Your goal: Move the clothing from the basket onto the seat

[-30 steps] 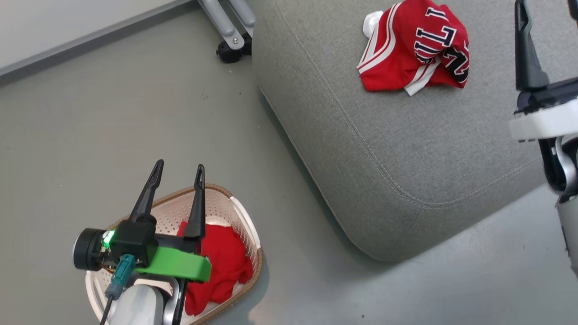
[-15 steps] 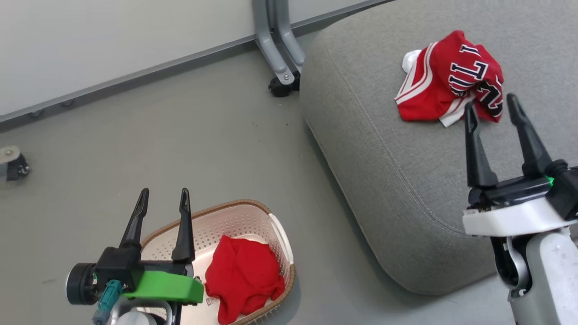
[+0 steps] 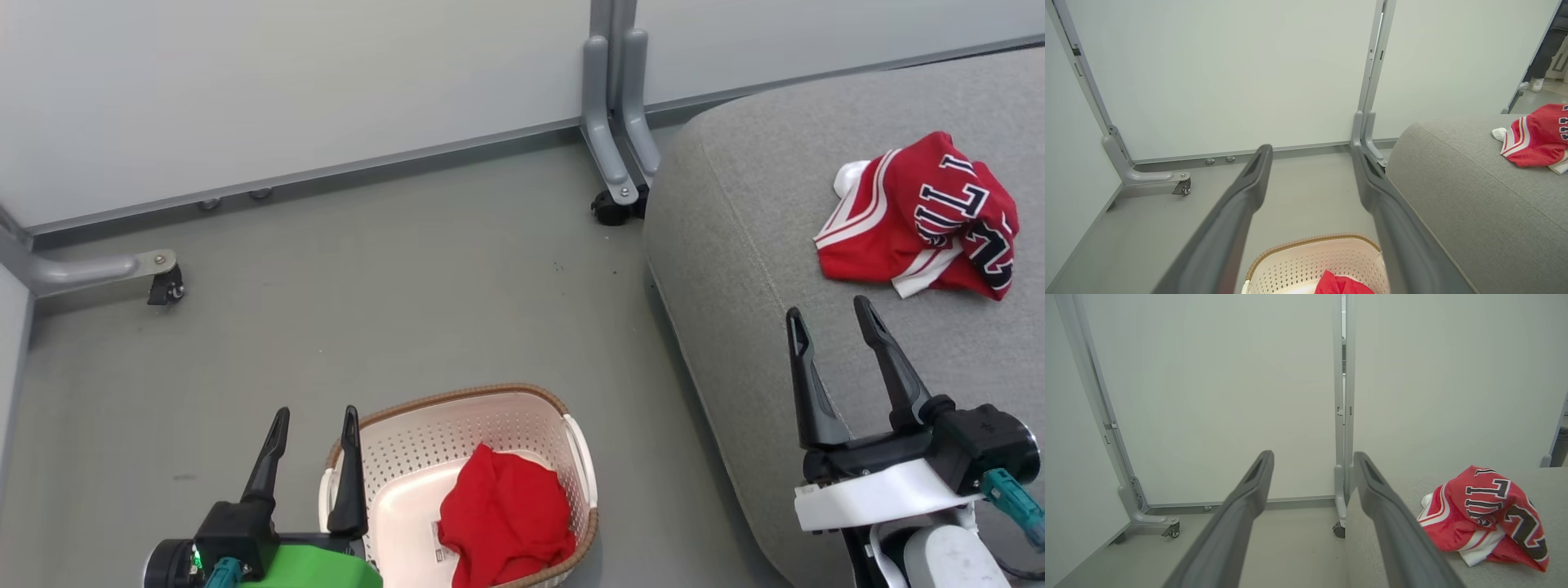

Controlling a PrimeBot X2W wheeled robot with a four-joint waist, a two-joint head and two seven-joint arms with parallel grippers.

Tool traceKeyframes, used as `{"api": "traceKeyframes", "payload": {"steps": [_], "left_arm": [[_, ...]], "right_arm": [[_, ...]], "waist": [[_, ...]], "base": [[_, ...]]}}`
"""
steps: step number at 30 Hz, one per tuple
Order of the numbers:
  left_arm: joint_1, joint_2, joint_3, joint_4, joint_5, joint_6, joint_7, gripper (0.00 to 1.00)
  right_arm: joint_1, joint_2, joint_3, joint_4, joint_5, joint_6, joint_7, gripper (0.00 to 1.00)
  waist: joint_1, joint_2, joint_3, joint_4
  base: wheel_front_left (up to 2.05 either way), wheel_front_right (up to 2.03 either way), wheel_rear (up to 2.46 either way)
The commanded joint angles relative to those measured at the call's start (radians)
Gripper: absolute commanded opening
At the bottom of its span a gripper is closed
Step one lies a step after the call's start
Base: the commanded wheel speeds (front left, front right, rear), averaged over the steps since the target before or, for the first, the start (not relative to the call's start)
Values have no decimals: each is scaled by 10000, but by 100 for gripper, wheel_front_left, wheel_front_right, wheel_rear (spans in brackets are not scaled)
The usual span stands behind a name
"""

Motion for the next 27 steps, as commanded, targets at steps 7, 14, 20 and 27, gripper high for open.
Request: {"api": "traceKeyframes", "payload": {"steps": [7, 14, 20, 27], "left_arm": [[483, 22, -26, -101, -286, 134, 0, 100], [613, 21, -83, 9, -324, 197, 1, 100], [569, 21, -76, 33, -360, 255, 1, 100], [444, 21, -103, 17, -334, 254, 1, 100]], "right_arm": [[608, 218, -57, 444, -231, -17, -32, 100], [616, 371, -292, 642, -291, -17, -32, 100], [551, 432, -345, 630, -250, -17, -32, 100], [486, 465, -391, 662, -279, -17, -32, 100]], "waist": [[1, 0, -448, 692], [1, 0, -458, 826], [1, 0, -456, 839], [1, 0, -422, 842]], "base": [[0, 0, 0], [0, 0, 0], [0, 0, 0], [0, 0, 0]]}}
